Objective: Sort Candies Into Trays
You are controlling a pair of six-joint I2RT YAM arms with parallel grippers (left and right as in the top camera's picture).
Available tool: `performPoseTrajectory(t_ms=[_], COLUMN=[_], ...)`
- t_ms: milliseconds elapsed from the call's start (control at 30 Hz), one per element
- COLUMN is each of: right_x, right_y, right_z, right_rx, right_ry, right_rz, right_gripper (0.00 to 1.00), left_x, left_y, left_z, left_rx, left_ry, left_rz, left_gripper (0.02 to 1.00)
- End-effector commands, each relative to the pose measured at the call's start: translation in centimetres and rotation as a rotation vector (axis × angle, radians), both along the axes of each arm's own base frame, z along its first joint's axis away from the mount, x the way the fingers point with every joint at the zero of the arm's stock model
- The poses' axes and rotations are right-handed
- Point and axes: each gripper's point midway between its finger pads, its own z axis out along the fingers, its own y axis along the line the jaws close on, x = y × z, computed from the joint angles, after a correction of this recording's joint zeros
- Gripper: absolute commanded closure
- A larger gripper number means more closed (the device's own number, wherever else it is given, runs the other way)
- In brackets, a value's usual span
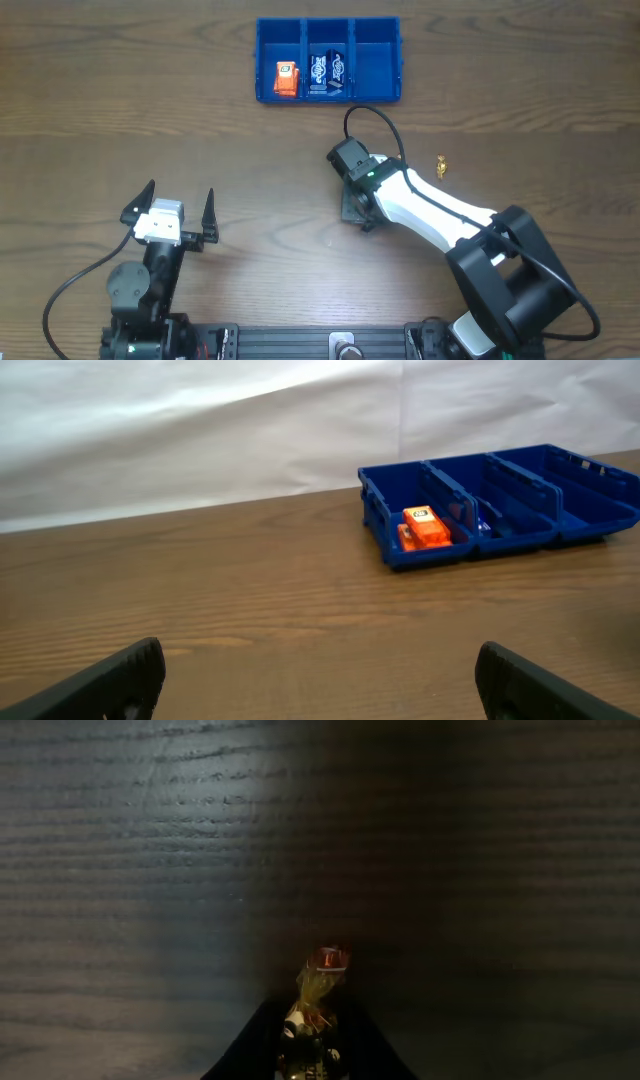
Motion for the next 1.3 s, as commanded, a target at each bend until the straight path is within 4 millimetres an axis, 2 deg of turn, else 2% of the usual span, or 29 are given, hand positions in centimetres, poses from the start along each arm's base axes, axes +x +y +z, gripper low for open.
performPoseTrajectory(t_ms=[33,100,200,300,333,367,400,467,567,700,833,933,1000,1033,1100,1167,1233,1300], right_x=[1.8,4.4,8.7,12.8,14.6,17.5,19.3,22.2,26.0,28.2,29.1,29.2,29.1,29.1,28.8,28.5,28.1,27.2], right_y=[0.6,0.6,-0.8,-1.6,-2.2,-3.2,-3.7,-4.6,-5.5,-4.6,-3.9,-3.6,-3.5,-3.3,-3.0,-2.8,-2.9,-3.2], right_z=[2.5,7.3,15.2,21.0,22.9,25.0,25.6,25.4,22.6,18.3,16.7,16.4,16.4,16.4,16.2,16.1,15.9,15.6], right_rx=[0.025,0.017,-0.028,-0.044,-0.049,-0.056,-0.060,-0.065,-0.068,-0.026,-0.002,0.005,0.007,0.007,0.003,-0.005,-0.013,-0.018], right_ry=[-0.081,-0.185,-0.314,-0.438,-0.483,-0.539,-0.563,-0.590,-0.585,-0.542,-0.534,-0.533,-0.532,-0.530,-0.521,-0.510,-0.494,-0.478], right_rz=[0.004,0.021,0.000,0.013,0.010,0.000,-0.011,-0.052,-0.088,-0.056,-0.045,-0.040,-0.037,-0.023,0.002,0.025,0.033,0.032], right_gripper=[0.860,0.875,0.890,0.888,0.890,0.890,0.890,0.890,0.890,0.890,0.884,0.877,0.822,0.770,0.581,0.476,0.404,0.389], left_x=[-0.1,-0.1,-0.1,-0.1,-0.1,-0.1,-0.1,-0.1,-0.1,-0.1,-0.1,-0.1,-0.1,-0.1,-0.1,-0.1,-0.1,-0.1], left_y=[-0.4,-0.4,-0.4,-0.4,-0.4,-0.4,-0.4,-0.4,-0.4,-0.4,-0.4,-0.4,-0.4,-0.4,-0.4,-0.4,-0.4,-0.4], left_z=[-1.6,-1.6,-1.6,-1.6,-1.6,-1.6,-1.6,-1.6,-1.6,-1.6,-1.6,-1.6,-1.6,-1.6,-1.6,-1.6,-1.6,-1.6], left_rx=[0.009,0.009,0.009,0.009,0.009,0.009,0.009,0.009,0.009,0.009,0.009,0.009,0.009,0.009,0.009,0.009,0.009,0.009], left_ry=[0.044,0.045,0.045,0.044,0.044,0.044,0.045,0.045,0.044,0.044,0.045,0.044,0.045,0.044,0.044,0.044,0.044,0.044], left_rz=[-0.024,-0.024,-0.024,-0.024,-0.024,-0.024,-0.024,-0.024,-0.024,-0.024,-0.024,-0.024,-0.024,-0.024,-0.024,-0.024,-0.024,-0.024], left_gripper=[0.020,0.020,0.020,0.020,0.020,0.020,0.020,0.020,0.020,0.020,0.020,0.020,0.020,0.020,0.020,0.023,0.020,0.020])
